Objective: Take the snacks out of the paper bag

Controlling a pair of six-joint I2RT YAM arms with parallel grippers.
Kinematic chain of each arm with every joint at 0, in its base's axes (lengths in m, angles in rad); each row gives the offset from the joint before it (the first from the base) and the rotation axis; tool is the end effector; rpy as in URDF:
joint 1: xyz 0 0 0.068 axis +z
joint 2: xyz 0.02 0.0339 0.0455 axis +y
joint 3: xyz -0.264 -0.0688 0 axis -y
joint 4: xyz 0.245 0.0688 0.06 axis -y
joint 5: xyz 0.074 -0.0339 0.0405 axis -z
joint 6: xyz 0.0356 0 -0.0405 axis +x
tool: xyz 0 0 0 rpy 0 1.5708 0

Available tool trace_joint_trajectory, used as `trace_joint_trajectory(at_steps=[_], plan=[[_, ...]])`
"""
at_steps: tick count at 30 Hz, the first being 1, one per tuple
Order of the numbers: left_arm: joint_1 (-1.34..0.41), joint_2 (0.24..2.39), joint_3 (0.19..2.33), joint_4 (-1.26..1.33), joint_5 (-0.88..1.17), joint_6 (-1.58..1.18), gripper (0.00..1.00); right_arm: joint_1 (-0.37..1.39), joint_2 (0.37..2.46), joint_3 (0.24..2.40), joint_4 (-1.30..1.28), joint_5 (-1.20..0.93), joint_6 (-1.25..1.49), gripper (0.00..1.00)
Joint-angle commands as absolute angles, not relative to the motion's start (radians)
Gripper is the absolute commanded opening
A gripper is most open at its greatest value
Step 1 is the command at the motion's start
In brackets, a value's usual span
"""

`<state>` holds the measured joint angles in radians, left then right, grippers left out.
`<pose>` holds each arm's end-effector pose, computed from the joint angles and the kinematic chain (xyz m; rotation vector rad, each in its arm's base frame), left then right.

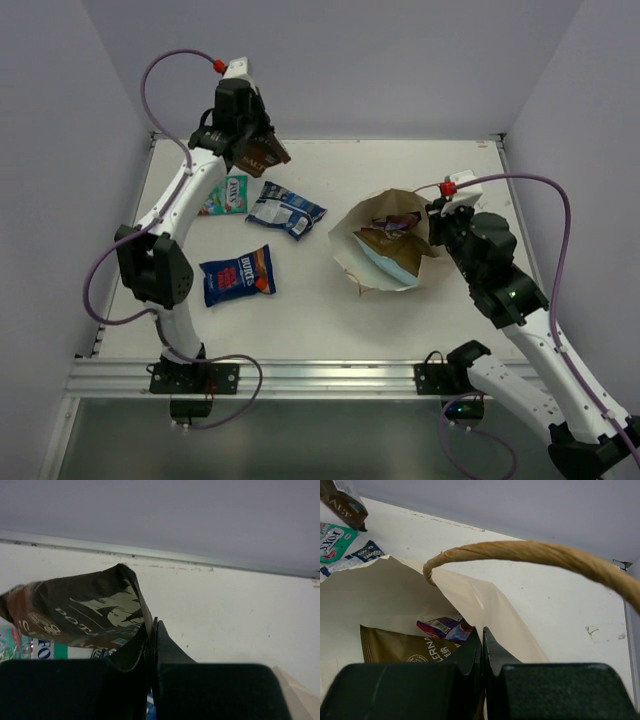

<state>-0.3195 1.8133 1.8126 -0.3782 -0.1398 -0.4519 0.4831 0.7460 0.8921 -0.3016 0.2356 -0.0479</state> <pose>0.4097 -0.1303 0.3892 -0.2228 1.9516 -0.3733 0.1518 0.0703 0.3709 -0.2824 1.7001 0.1185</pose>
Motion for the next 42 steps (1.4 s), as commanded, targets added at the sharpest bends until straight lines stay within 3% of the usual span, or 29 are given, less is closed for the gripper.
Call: trace_joint_trajectory(at_steps=[1,4,6,12,18,21,22,24,27,28,31,35,42], plan=[[-0.267,1.96,2.041,-0.189,0.04,-0.453,0.0,0.477,0.759,0.888,-0.295,0.215,-0.034,0.0],[-0.262,2.095,2.201,-0.189,0.089,-0.466,0.0,0.477,0.764,0.888,-0.296,0.213,-0.032,0.0],[-0.262,2.097,2.153,-0.039,0.138,-0.529,0.0,0.477,0.762,0.881,-0.295,0.216,-0.035,0.0],[-0.274,2.049,1.757,0.516,0.319,-0.823,0.0,0.477,0.764,0.868,-0.295,0.219,-0.04,0.0],[-0.324,2.03,1.372,0.715,0.371,-0.888,0.0,0.477,0.762,0.871,-0.301,0.216,-0.048,0.0],[-0.327,1.987,1.238,0.726,0.367,-0.893,0.11,0.477,0.758,0.873,-0.304,0.213,-0.049,0.0],[-0.325,1.95,1.173,0.716,0.367,-0.891,0.24,0.477,0.756,0.874,-0.304,0.213,-0.051,0.0],[-0.325,1.902,1.126,0.625,0.335,-0.867,0.31,0.477,0.753,0.88,-0.31,0.212,-0.054,0.0],[-0.33,1.786,1.089,0.455,0.238,-0.783,0.58,0.479,0.75,0.891,-0.311,0.21,-0.063,0.0],[-0.331,1.731,1.092,0.407,0.217,-0.761,0.75,0.479,0.752,0.893,-0.314,0.209,-0.066,0.0],[-0.347,1.637,1.155,0.215,0.149,-0.681,0.89,0.477,0.758,0.905,-0.321,0.203,-0.077,0.0],[-0.422,1.525,1.253,0.028,0.079,-0.577,0.92,0.479,0.764,0.914,-0.328,0.186,-0.089,0.0],[-0.713,1.365,1.335,-0.178,0.002,-0.587,0.93,0.48,0.762,0.916,-0.33,0.178,-0.132,0.0]])
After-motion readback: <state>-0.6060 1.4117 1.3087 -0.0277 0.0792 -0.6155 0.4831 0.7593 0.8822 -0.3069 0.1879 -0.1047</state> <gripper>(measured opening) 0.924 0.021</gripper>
